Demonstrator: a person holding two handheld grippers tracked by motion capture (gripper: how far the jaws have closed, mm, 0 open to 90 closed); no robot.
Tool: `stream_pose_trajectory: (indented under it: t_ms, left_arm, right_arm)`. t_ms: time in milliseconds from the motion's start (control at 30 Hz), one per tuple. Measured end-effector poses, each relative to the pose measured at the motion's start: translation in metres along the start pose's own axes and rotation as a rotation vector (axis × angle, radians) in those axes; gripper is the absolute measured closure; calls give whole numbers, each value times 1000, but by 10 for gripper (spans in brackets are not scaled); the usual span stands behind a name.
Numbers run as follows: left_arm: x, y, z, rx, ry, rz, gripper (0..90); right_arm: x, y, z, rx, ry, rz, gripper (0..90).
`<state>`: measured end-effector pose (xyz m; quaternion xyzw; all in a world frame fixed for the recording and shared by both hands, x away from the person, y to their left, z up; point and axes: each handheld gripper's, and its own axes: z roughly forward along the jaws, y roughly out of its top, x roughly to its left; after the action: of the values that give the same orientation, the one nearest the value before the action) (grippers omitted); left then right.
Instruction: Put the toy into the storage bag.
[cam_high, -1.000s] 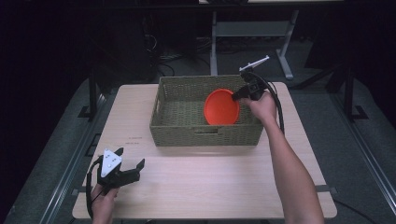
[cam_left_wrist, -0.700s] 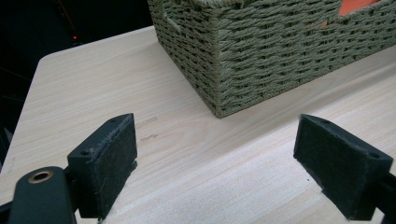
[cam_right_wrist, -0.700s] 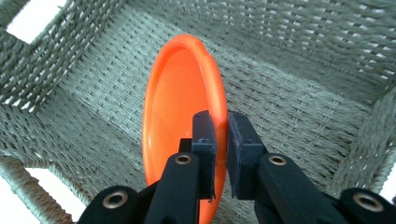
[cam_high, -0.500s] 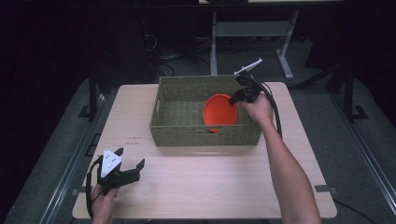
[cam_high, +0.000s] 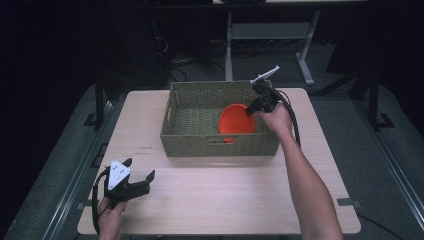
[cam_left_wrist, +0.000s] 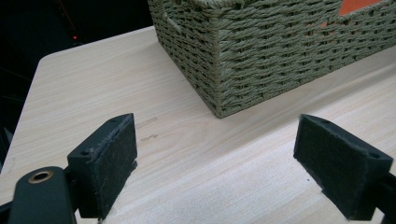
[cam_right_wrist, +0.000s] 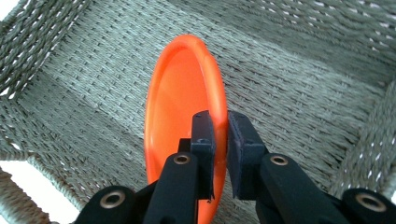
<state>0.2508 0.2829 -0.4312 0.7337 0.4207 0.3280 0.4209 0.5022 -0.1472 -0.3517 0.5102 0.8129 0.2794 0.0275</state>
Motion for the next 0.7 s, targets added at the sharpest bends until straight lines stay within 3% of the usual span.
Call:
stream_pose_trajectory:
  t_ms: [133,233,467,700]
  left_arm:
    - [0,0,0,-2,0,-4,128]
    - [-1,0,0,-3,-2,-5,128]
    - [-1,0,0,-2,-3,-4,128]
    - [-1,0,0,-4,-3,-3,128]
  right_arm:
    - [-5,-2,0,4,8,23,794]
    - [-7,-3,1,29,9,39,699]
    - [-9,-5,3,45,-17,40,606]
    - [-11,-6,2,49,11,40,588]
